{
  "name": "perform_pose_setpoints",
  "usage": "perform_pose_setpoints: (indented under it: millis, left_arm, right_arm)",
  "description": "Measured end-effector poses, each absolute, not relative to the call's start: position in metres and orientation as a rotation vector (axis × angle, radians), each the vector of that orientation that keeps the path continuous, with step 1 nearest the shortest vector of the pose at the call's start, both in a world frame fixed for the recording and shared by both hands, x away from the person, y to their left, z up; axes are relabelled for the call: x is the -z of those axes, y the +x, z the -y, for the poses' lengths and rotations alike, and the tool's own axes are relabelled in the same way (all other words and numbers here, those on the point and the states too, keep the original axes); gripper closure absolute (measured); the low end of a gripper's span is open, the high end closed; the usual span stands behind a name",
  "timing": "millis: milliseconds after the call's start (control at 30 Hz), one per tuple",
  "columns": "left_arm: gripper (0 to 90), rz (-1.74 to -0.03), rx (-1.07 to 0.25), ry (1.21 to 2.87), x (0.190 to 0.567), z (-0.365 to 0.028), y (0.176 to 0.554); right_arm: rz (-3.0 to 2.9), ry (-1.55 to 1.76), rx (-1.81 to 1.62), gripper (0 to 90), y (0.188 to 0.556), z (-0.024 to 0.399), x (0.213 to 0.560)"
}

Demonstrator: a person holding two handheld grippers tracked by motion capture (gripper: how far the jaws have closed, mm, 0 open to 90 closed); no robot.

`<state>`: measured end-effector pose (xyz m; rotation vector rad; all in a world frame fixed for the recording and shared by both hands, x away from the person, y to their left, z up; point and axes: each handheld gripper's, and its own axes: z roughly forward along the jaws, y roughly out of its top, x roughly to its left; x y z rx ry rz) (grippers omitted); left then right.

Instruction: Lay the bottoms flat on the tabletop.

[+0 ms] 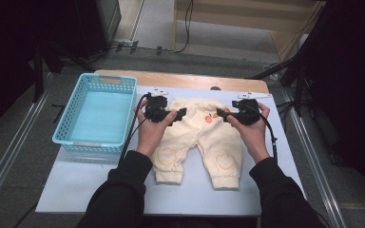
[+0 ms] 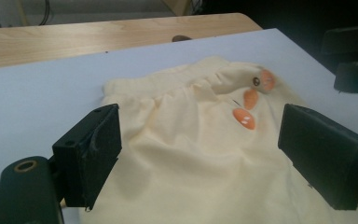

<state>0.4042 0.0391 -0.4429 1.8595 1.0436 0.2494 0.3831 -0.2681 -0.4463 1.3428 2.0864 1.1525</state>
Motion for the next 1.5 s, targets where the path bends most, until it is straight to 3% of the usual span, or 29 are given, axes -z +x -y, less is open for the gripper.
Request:
perform_pose_setpoints:
  millis: [200,233,300,867,1067,1267,1500]
  left_arm:
    - [8.5,-0.952,-0.193,1.853,0.442,-0.042,0.381]
    - [8.4,-0.928,-0.180,1.854,0.442,-0.042,0.377]
    - [3.2,-0.893,-0.175,1.855,0.441,-0.042,0.368]
    - [0.0,-0.792,-0.140,1.888,0.462,-0.062,0.294]
    - [0.1,-0.771,-0.084,1.938,0.479,-0.065,0.270]
    - [14.4,-0.759,-0.091,2.001,0.497,-0.060,0.252]
    - [24.2,-0.771,-0.120,2.063,0.502,-0.055,0.235]
  right_arm:
    - [-2.123,1.324,-1.213,7.1,0.357,0.261,0.451]
    - [-2.124,1.316,-1.212,2.6,0.353,0.260,0.452]
    - [-2.128,1.322,-1.221,0.0,0.344,0.259,0.455]
    - [-2.145,1.346,-1.222,0.0,0.285,0.265,0.482]
    - [-2.147,1.360,-1.230,3.9,0.267,0.271,0.489]
    - [-2.175,1.338,-1.202,11.7,0.251,0.274,0.494]
    - [-2.202,1.377,-1.205,13.5,0.232,0.282,0.501]
